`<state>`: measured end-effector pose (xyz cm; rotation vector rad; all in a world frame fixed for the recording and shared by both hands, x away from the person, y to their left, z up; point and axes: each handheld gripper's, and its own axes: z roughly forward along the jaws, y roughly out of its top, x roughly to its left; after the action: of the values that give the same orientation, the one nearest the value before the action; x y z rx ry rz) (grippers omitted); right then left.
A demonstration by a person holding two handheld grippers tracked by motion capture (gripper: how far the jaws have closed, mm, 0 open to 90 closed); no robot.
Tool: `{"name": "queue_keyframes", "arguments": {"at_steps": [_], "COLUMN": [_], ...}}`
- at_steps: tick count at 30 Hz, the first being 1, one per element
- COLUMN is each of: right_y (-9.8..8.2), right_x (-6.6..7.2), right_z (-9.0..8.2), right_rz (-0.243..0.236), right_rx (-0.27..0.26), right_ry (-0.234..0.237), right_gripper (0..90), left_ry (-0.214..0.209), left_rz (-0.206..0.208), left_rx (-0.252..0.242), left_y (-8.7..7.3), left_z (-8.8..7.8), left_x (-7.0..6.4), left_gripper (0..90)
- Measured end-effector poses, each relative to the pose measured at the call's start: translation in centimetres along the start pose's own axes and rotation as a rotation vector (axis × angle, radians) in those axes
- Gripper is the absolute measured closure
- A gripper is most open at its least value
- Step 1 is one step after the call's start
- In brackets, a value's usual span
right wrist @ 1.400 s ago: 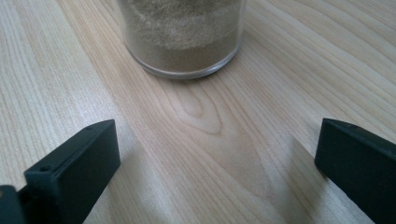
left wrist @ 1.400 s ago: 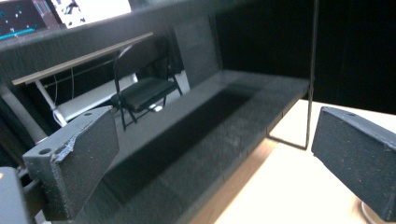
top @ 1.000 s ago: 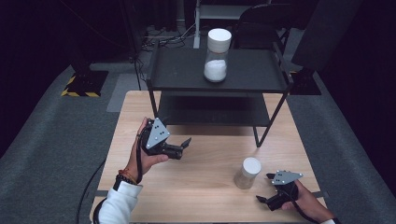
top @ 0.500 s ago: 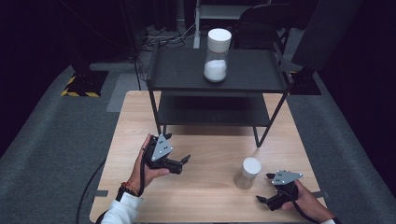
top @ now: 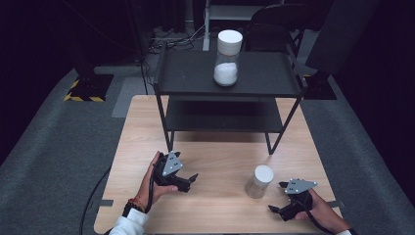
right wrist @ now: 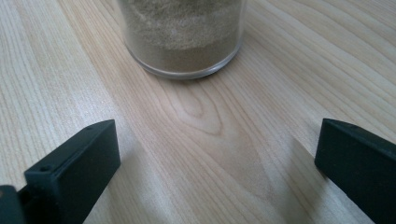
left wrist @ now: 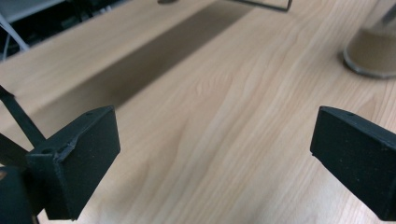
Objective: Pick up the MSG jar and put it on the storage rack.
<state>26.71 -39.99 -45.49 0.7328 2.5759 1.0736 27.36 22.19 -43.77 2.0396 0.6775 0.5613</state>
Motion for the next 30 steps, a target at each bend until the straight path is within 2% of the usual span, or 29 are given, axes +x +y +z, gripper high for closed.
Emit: {"name": "queue_keyframes", "arguments": {"at_steps": [2, 9, 14, 19, 22, 24, 30], "right_y": [0.0, 0.0, 0.0, 0.0, 0.0, 0.0, 0.0], "right_x": [0.0, 0.0, 0.0, 0.0, 0.0, 0.0, 0.0], "right_z": [0.0, 0.0, 0.0, 0.0, 0.0, 0.0, 0.0], "right_rz": [0.0, 0.0, 0.0, 0.0, 0.0, 0.0, 0.0], "right_rx": [0.0, 0.0, 0.0, 0.0, 0.0, 0.0, 0.0], "right_ry": [0.0, 0.0, 0.0, 0.0, 0.0, 0.0, 0.0], "right_gripper": [0.0, 0.0, 0.0, 0.0, 0.0, 0.0, 0.0], "left_ry": [-0.005, -0.021, -0.017, -0.009, -0.014, -0.011, -0.018], "left_rz": [0.007, -0.009, -0.012, 0.006, 0.006, 0.021, 0.006], "left_rx": [0.024, 0.069, 0.119, 0.162, 0.177, 0.191, 0.208], "left_y": [-0.1, -0.6, -0.9, -0.9, -0.9, -0.8, -1.0], "left_z": [0.3, 1.2, 2.0, 2.6, 2.9, 3.1, 3.4], "left_x": [0.0, 0.3, 0.3, 0.2, 0.4, 0.3, 0.5], "left_gripper": [1.5, 1.7, 1.9, 1.9, 1.9, 1.9, 1.9]}}
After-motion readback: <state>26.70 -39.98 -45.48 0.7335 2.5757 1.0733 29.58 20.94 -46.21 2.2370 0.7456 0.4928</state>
